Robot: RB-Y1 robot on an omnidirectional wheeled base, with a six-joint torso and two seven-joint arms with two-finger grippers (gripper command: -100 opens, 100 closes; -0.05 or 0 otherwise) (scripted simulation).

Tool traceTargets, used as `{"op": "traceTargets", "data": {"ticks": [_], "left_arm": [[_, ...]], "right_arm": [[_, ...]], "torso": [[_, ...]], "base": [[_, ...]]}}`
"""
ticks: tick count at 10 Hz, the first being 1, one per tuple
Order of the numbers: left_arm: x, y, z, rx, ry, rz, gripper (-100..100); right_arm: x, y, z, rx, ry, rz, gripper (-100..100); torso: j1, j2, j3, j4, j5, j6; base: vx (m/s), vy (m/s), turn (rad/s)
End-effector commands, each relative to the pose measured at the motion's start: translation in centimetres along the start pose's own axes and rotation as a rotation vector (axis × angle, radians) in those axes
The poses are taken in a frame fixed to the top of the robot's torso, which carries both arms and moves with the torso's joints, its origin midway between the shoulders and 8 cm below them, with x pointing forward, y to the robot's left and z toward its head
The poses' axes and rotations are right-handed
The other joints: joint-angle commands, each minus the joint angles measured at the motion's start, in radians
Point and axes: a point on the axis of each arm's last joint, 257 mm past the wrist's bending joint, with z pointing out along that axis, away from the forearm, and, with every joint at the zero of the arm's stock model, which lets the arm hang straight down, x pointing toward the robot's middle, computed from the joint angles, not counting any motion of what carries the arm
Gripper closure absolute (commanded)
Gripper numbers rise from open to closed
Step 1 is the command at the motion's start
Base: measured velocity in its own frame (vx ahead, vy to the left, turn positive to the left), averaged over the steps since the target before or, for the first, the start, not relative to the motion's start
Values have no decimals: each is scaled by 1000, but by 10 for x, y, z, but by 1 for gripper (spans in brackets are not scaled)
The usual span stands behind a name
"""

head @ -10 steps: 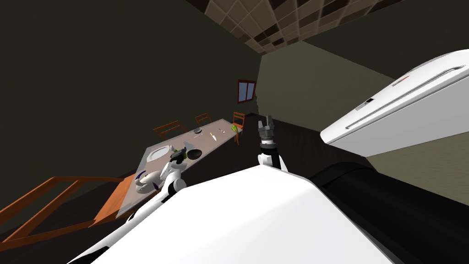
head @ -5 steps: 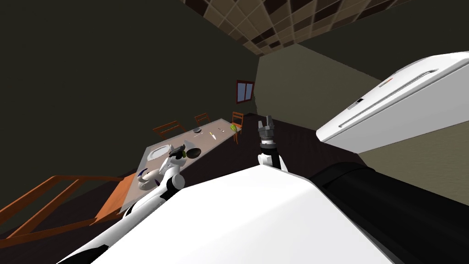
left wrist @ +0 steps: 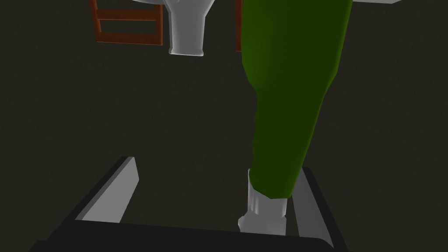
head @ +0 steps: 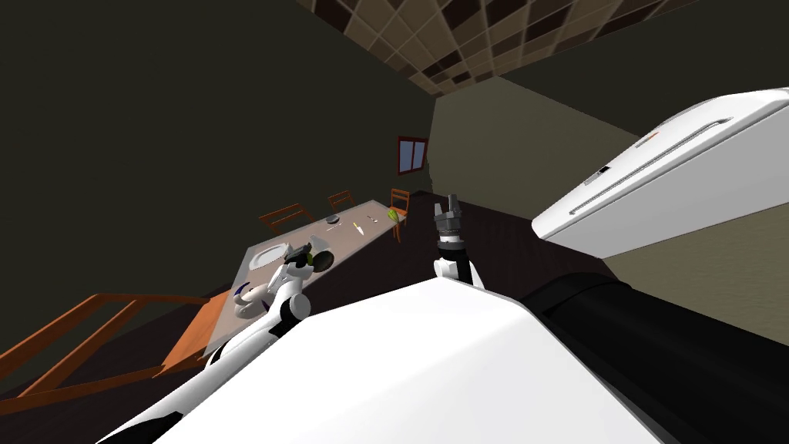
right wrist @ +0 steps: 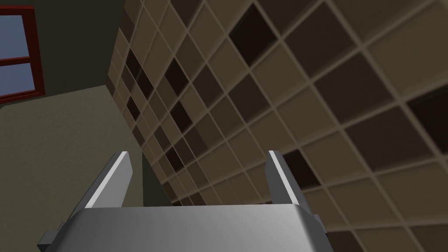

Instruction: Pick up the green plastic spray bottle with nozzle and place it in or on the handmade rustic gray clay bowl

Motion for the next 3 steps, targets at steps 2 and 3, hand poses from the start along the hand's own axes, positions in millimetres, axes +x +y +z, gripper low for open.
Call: {"op": "traceTargets", "data": {"ticks": [2,3], "left_arm": [[0,0,0,0,0,0,0],[0,0,0,0,0,0,0]], "right_arm": [[0,0,0,0,0,0,0],[0,0,0,0,0,0,0]], "torso": [[0,0,0,0,0,0],[0,0,0,0,0,0]], "base": [[0,0,0],[0,0,0]]}}
